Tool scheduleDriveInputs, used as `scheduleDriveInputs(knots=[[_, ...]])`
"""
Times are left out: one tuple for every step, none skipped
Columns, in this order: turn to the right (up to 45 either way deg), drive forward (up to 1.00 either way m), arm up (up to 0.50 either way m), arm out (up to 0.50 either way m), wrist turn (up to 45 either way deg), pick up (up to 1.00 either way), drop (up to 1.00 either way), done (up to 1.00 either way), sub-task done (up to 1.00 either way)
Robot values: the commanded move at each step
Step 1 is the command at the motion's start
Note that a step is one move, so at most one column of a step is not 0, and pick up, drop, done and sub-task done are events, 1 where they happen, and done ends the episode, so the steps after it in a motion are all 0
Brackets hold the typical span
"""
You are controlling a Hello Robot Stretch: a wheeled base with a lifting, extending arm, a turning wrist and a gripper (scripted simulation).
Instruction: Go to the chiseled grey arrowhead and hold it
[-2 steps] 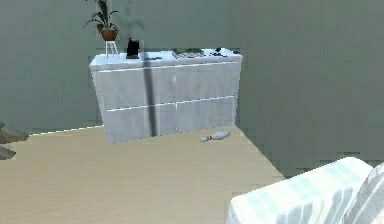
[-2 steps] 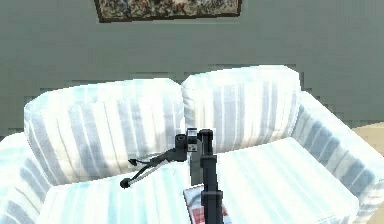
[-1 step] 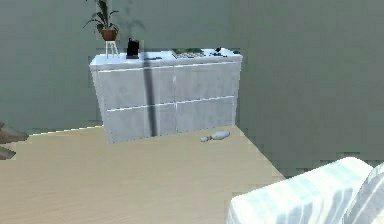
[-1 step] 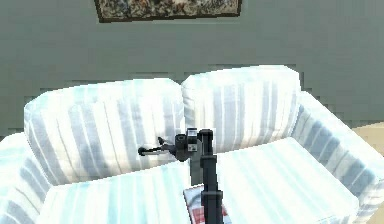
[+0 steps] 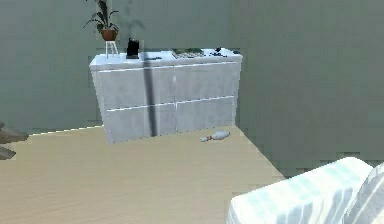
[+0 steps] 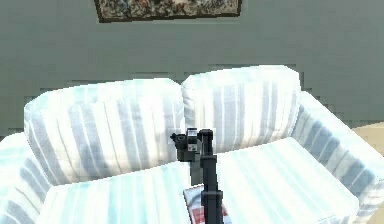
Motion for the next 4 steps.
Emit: scheduleDriveInputs(knots=[[0.0,0.00,0.00,0.00,9.0,0.00,0.00,0.00,0.00],[0.0,0.00,0.00,0.00,0.0,1.00,0.00,0.00,0.00],[0.0,0.00,0.10,0.00,0.0,0.00,0.00,0.00,0.00],[0.0,0.00,0.00,0.00,0.0,0.00,0.00,1.00,0.00]])
